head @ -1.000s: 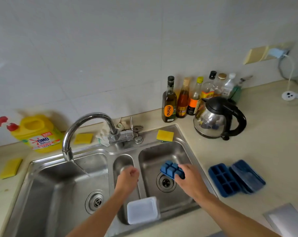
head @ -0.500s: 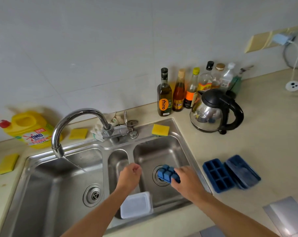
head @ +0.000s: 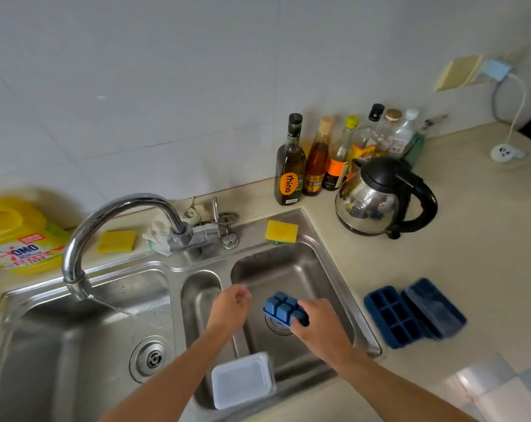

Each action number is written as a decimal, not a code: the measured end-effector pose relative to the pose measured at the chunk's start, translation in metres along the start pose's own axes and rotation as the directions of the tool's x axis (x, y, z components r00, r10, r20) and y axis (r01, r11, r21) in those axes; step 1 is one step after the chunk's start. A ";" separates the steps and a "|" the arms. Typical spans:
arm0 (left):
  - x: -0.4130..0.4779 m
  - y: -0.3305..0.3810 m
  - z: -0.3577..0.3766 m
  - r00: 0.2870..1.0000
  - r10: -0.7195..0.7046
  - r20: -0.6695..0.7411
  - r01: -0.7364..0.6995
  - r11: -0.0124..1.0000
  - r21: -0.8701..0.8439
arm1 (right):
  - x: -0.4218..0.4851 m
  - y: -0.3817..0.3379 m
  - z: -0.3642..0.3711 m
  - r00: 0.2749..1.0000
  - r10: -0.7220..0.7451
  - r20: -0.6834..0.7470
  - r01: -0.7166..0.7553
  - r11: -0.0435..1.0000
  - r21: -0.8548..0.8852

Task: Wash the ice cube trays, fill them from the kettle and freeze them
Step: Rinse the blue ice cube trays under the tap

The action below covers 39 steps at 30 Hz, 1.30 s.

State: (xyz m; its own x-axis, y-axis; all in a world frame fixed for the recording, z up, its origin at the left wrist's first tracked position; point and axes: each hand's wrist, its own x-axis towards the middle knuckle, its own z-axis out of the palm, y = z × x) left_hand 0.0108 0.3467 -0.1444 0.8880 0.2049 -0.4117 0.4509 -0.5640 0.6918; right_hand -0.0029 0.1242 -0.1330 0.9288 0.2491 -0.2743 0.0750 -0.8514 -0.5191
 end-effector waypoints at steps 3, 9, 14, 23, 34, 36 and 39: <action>0.007 0.004 0.004 1.000 -0.011 0.028 0.011 1.000 -0.002 | 0.014 -0.019 -0.014 0.976 -0.024 -0.215 0.060 0.985 0.164; 0.014 0.020 0.009 0.998 0.025 0.065 -0.028 0.999 0.042 | 0.018 -0.006 -0.033 0.974 0.218 0.064 -0.227 0.935 0.271; 0.006 0.037 0.024 0.997 0.069 0.042 -0.066 0.996 -0.066 | 0.014 0.009 -0.053 0.932 0.337 0.134 -0.349 0.733 0.584; -0.026 0.096 0.065 0.984 0.167 -0.065 -0.179 0.944 -0.278 | -0.018 0.048 -0.117 0.895 0.199 0.398 -0.445 0.365 0.818; -0.045 0.175 0.134 0.962 0.260 -0.077 -0.267 0.958 -0.106 | -0.047 0.160 -0.182 0.984 0.159 -0.079 -0.123 0.931 0.343; -0.046 0.187 0.154 0.960 0.277 -0.036 -0.278 0.960 -0.025 | -0.051 0.184 -0.190 0.982 0.128 -0.140 -0.096 0.972 0.215; -0.046 0.200 0.177 0.938 0.347 0.021 -0.344 0.919 0.191 | -0.060 0.213 -0.191 0.987 0.115 -0.113 -0.106 0.991 0.085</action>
State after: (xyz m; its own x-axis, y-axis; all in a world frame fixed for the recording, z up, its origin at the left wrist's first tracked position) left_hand 0.0439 0.0826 -0.0924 0.9872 -0.0198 -0.1586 0.0919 -0.7414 0.6647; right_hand 0.0268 -0.1602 -0.0721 0.9662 0.0957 -0.2393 -0.0549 -0.8308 -0.5538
